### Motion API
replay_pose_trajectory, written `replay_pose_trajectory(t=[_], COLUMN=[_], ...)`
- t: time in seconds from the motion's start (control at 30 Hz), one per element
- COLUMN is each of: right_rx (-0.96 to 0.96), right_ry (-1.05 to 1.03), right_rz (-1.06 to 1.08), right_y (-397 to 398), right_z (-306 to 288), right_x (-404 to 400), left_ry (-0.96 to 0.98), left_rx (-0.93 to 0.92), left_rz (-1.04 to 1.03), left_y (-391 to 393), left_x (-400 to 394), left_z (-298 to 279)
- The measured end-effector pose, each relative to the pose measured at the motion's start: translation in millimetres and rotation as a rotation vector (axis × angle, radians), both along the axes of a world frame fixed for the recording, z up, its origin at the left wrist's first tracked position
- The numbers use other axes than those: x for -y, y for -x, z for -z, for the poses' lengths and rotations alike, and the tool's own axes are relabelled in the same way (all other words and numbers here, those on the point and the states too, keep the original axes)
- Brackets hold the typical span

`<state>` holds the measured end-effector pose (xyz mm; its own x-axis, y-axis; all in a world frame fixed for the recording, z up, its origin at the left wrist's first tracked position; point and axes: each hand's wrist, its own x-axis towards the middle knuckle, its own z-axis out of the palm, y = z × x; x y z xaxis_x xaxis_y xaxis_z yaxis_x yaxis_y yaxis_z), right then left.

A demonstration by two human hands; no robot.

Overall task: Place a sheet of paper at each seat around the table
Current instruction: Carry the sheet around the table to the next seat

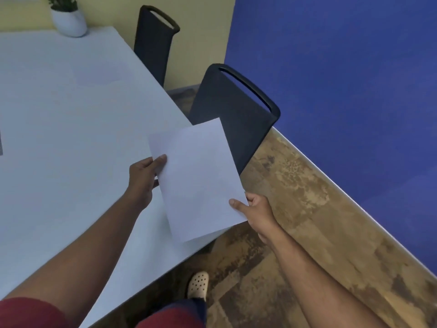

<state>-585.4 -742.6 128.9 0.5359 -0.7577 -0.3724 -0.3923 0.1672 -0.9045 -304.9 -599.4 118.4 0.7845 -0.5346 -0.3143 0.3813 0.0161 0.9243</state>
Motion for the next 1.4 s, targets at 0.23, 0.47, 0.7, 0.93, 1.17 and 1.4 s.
replay_pose_trajectory(t=[0.23, 0.47, 0.7, 0.93, 1.17, 1.4], right_rx=[-0.006, 0.068, 0.130, 0.125, 0.127, 0.070], right_ry=[0.011, 0.052, 0.046, 0.079, 0.076, 0.095], right_rz=[-0.100, -0.306, -0.539, -0.867, -1.066, -1.199], right_y=[-56, -114, -143, -145, -164, -223], right_z=[-32, -66, -77, -113, -125, -118], right_x=[111, 189, 253, 305, 328, 353], left_ry=[0.038, 0.075, 0.102, 0.110, 0.114, 0.175], left_rx=[0.011, 0.046, 0.111, 0.130, 0.150, 0.157], left_rz=[-0.144, -0.355, -0.611, -0.887, -1.067, -1.206], left_y=[-33, -56, -25, 49, 83, 59], left_x=[81, 121, 140, 151, 156, 182], left_z=[-28, -56, -78, -100, -113, -95])
